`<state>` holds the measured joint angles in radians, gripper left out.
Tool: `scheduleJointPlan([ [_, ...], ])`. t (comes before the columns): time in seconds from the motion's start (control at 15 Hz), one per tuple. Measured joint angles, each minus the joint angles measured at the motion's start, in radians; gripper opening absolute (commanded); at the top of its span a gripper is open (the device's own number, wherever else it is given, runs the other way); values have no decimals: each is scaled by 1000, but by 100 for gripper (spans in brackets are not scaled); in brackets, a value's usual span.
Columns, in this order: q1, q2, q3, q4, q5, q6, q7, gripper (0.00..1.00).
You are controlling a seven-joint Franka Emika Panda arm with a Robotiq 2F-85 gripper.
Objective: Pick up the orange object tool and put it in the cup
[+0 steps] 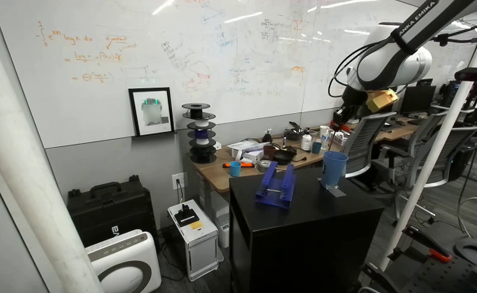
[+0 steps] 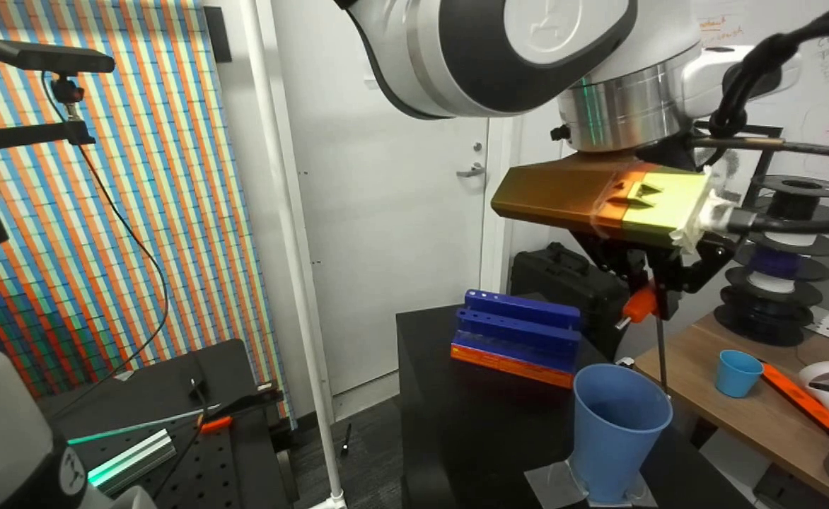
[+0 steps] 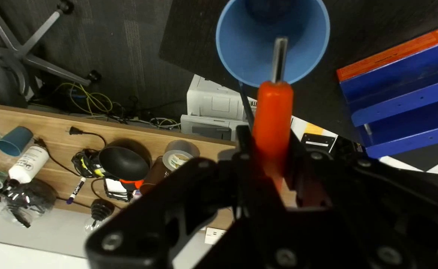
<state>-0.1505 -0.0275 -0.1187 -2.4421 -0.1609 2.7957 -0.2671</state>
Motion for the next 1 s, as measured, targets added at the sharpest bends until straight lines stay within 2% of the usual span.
scheduleJointPlan([
  [0.33, 5, -36, 8, 1, -185, 73, 208, 13],
  [0.47, -8, -73, 9, 2, -313, 65, 349, 13],
  [0.6, -14, -112, 17, 0, -380, 33, 465, 13],
  [0.8, -7, -162, 45, -17, -377, 8, 544, 13],
  [1.0, 20, -198, 74, -53, -327, 16, 569, 13],
])
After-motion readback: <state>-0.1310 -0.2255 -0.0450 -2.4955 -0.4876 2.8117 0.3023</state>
